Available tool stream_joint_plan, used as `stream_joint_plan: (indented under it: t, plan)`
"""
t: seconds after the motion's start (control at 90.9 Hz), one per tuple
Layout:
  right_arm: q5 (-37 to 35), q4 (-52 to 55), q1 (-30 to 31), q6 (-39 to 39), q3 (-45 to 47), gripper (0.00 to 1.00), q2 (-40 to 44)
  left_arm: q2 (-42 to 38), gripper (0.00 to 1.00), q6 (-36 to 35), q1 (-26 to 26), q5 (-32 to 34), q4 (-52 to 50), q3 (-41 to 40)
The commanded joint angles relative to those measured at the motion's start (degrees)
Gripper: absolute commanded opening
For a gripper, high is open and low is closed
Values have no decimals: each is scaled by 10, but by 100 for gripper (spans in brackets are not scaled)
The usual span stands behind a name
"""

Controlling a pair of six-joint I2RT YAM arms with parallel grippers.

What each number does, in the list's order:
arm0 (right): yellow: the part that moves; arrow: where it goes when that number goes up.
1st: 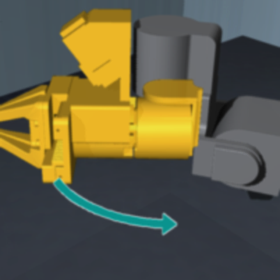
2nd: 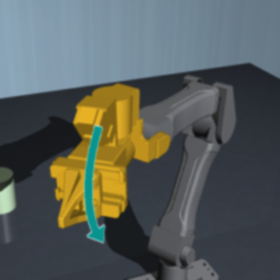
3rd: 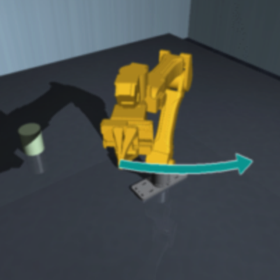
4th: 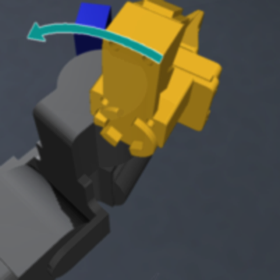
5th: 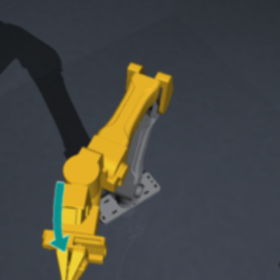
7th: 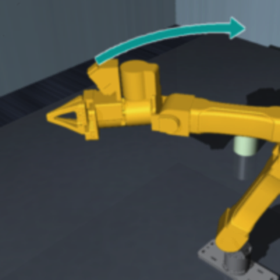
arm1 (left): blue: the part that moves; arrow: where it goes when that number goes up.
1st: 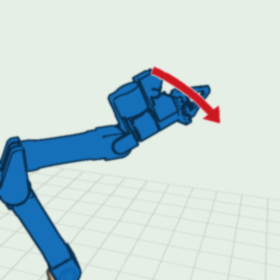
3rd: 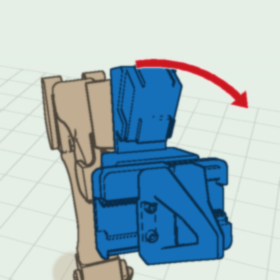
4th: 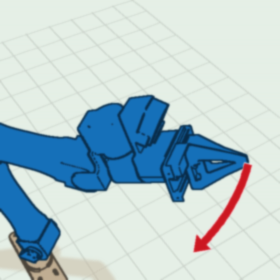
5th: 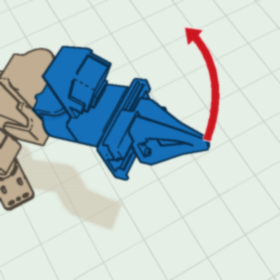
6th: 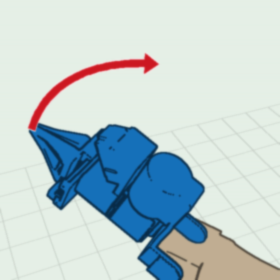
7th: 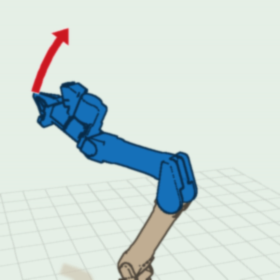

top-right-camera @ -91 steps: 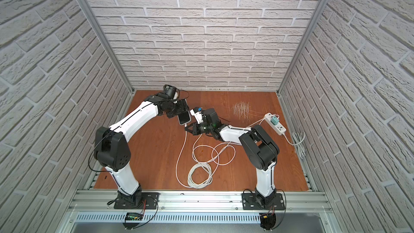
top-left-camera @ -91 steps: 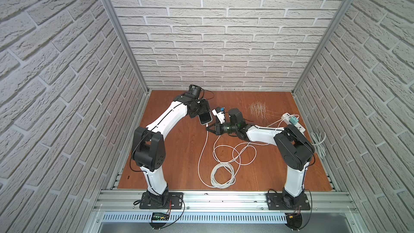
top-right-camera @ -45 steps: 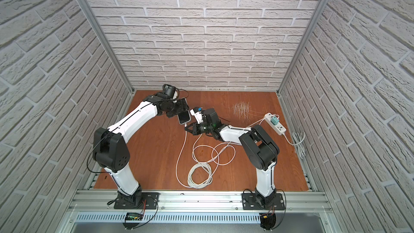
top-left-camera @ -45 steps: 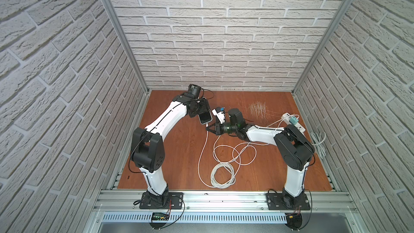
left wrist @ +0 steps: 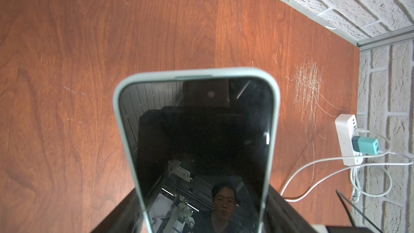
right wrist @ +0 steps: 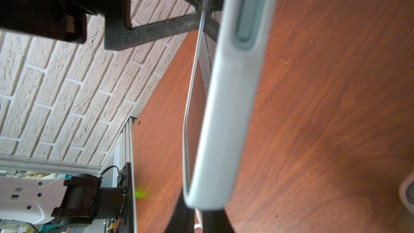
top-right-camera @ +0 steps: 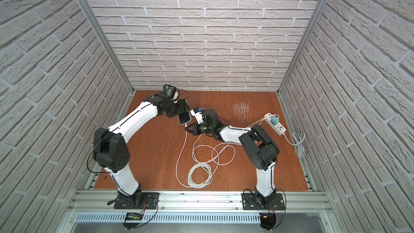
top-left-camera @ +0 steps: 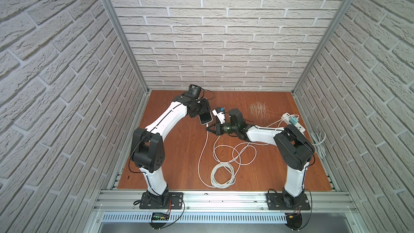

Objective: Plug the charging cable into the phone
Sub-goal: Insert the charging cable into the phone.

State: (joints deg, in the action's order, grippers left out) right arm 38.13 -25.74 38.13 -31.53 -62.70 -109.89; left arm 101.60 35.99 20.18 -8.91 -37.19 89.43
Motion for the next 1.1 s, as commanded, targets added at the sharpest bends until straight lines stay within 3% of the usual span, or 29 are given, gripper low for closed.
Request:
stream_joint_plan:
  t: [0.0, 1.089]
  plan:
    - [3, -25, -2, -1, 6, 3, 20, -28, 29, -7, 3, -10, 33, -5]
    - [31, -13, -2, -7, -2, 3, 10, -38, 28, -5, 6, 16, 61, -26]
